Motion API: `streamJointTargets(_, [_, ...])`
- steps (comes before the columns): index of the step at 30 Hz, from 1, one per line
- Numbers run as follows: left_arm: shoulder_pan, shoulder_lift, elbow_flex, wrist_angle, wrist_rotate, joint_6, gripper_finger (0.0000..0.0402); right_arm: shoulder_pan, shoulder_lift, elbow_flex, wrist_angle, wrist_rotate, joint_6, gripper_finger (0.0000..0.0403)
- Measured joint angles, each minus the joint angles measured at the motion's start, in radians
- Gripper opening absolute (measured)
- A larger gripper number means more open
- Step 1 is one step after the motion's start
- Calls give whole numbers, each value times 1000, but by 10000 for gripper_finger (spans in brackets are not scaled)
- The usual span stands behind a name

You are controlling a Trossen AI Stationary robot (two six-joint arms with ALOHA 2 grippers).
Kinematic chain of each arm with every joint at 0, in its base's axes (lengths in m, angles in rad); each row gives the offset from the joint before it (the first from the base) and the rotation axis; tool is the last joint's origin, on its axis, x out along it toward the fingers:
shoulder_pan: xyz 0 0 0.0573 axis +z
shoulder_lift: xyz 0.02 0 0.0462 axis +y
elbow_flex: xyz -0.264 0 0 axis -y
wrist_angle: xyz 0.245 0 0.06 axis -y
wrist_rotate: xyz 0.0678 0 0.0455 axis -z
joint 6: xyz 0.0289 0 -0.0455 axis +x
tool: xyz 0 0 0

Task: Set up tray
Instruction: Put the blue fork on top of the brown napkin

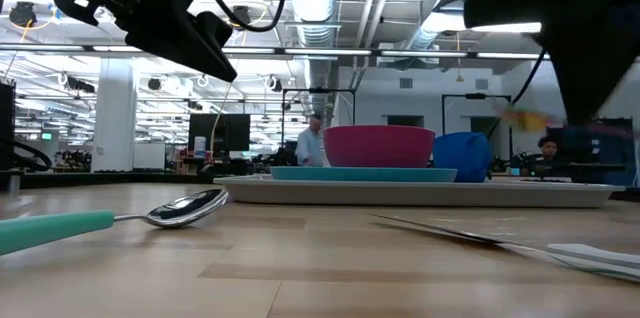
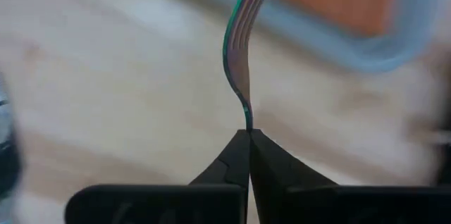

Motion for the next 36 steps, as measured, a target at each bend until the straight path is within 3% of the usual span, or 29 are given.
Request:
streamJointTargets(3, [0, 0, 0, 0, 0, -23, 87, -15, -7, 38, -134, 75, 22, 1])
streamJointTargets(13, [0, 0, 0, 0, 0, -26, 87, -161, -289, -61, -131, 367, -32, 1])
streamJointTargets(18, [0, 0, 0, -1, 0, -26, 87, -277, -397, -244, -65, 325, -37, 0])
streamJointTargets(25, [0, -1, 0, 0, 0, -10, 87, -406, -465, -519, 366, 244, -235, 0])
streamJointTargets(36, [0, -1, 0, 2, 0, -10, 87, -609, -433, -577, 485, 204, -381, 0])
